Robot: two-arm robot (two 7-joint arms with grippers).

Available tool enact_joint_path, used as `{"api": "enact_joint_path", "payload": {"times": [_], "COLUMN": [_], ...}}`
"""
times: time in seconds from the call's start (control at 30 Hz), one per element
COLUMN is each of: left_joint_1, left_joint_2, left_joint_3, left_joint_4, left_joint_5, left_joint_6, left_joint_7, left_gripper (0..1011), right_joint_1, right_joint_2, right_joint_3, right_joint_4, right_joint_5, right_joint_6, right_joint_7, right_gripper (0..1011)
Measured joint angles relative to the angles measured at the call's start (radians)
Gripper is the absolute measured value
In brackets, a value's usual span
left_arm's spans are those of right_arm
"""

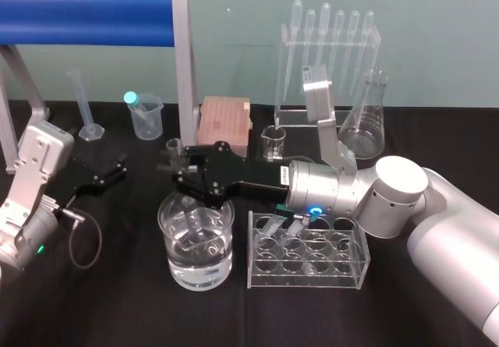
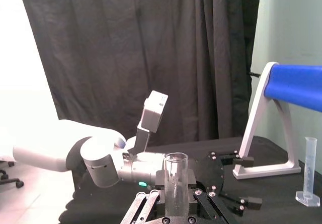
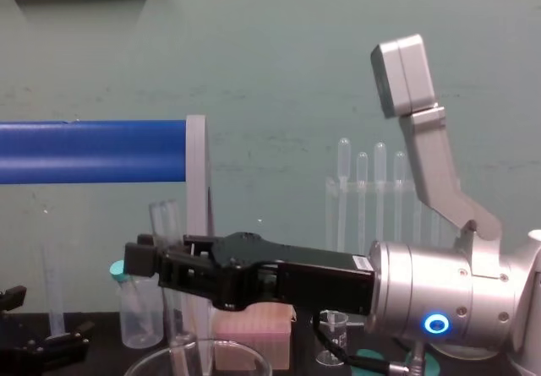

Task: Hold the test tube with one hand and immerse one end into the beaker, then return it to the test tube rack.

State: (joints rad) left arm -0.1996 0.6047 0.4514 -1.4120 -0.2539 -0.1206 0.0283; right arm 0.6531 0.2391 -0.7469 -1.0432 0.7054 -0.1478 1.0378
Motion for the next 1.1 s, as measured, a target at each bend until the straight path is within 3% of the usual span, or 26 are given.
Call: {"api": "enact_joint_path", "payload": {"times": [0.33, 0.7, 0.8, 0.83, 0.97, 1.0, 1.1], "left_joint_1": [0.0, 0.0, 0.0, 0.0, 0.0, 0.0, 0.0], "left_joint_2": [0.0, 0.0, 0.0, 0.0, 0.0, 0.0, 0.0], "left_joint_3": [0.0, 0.0, 0.0, 0.0, 0.0, 0.0, 0.0], "left_joint_4": [0.0, 0.0, 0.0, 0.0, 0.0, 0.0, 0.0], "left_joint_5": [0.0, 0.0, 0.0, 0.0, 0.0, 0.0, 0.0], "left_joint_6": [0.0, 0.0, 0.0, 0.0, 0.0, 0.0, 0.0], "left_joint_7": [0.0, 0.0, 0.0, 0.0, 0.0, 0.0, 0.0], "left_gripper": [1000, 1000, 1000, 1000, 1000, 1000, 1000], "right_joint_1": [-0.01, -0.02, -0.042, -0.042, -0.114, -0.114, -0.181], "right_joint_2": [0.008, 0.079, 0.124, 0.124, 0.219, 0.219, 0.27], "right_joint_3": [0.034, 0.109, 0.148, 0.148, 0.219, 0.219, 0.267], "right_joint_4": [-0.05, -0.227, -0.312, -0.312, -0.44, -0.44, -0.499], "right_joint_5": [0.024, 0.03, 0.03, 0.03, 0.022, 0.022, 0.039], "right_joint_6": [-0.023, -0.064, -0.073, -0.073, -0.061, -0.061, -0.041], "right_joint_7": [0.005, -0.078, -0.127, -0.127, -0.233, -0.233, -0.289], "right_gripper": [224, 224, 224, 224, 224, 224, 224]}}
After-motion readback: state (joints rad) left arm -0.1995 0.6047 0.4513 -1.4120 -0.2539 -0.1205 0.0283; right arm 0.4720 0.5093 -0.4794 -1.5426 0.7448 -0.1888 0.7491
